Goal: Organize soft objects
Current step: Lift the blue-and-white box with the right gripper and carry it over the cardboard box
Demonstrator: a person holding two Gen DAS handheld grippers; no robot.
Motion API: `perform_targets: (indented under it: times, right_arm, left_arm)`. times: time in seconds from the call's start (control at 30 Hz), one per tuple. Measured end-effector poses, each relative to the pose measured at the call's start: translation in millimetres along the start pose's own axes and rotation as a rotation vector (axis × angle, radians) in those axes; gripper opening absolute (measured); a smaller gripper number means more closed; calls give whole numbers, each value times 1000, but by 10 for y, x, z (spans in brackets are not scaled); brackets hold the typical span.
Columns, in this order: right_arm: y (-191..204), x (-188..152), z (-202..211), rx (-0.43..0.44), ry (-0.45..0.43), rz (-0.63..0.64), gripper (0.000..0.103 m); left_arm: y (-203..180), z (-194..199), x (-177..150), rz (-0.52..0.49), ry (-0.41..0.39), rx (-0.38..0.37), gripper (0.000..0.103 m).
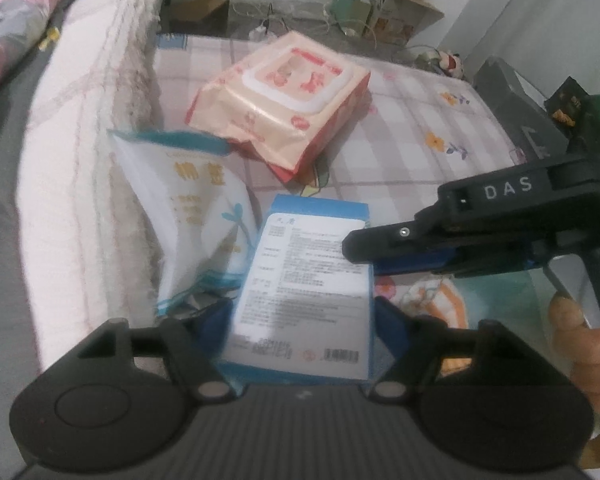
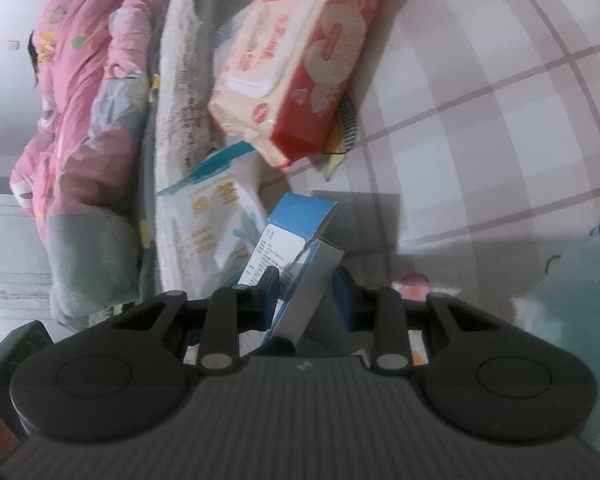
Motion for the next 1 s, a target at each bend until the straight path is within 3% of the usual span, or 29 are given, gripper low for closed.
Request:
perform_targets:
  times: [0.3,0.57,0.77,1.0]
  right_arm:
    - [341,-151,491,82,-52,77,26]
    - [334,-425,1359,145,-148,153,24]
    - [29,-626,2244,137,-263,202,24]
    - [-702,-778,3257,84,-398,144,23]
  left_arm:
    - [-256,629,-74,-6,-107,-15,72]
    - [-843,1009,-172,-45,-164,-88,72]
    - [-1611,1076,-237,-126,-175,-173,73]
    - [-2689,853,-250,-229,-143,-287,73]
Point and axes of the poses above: each gripper's, at about its wrist camera, not at the fingertips, and z roughly against the way its jaws point, y to its left, x to its top, the point moved 7 cm from there along -z, roughly the way its jaws point
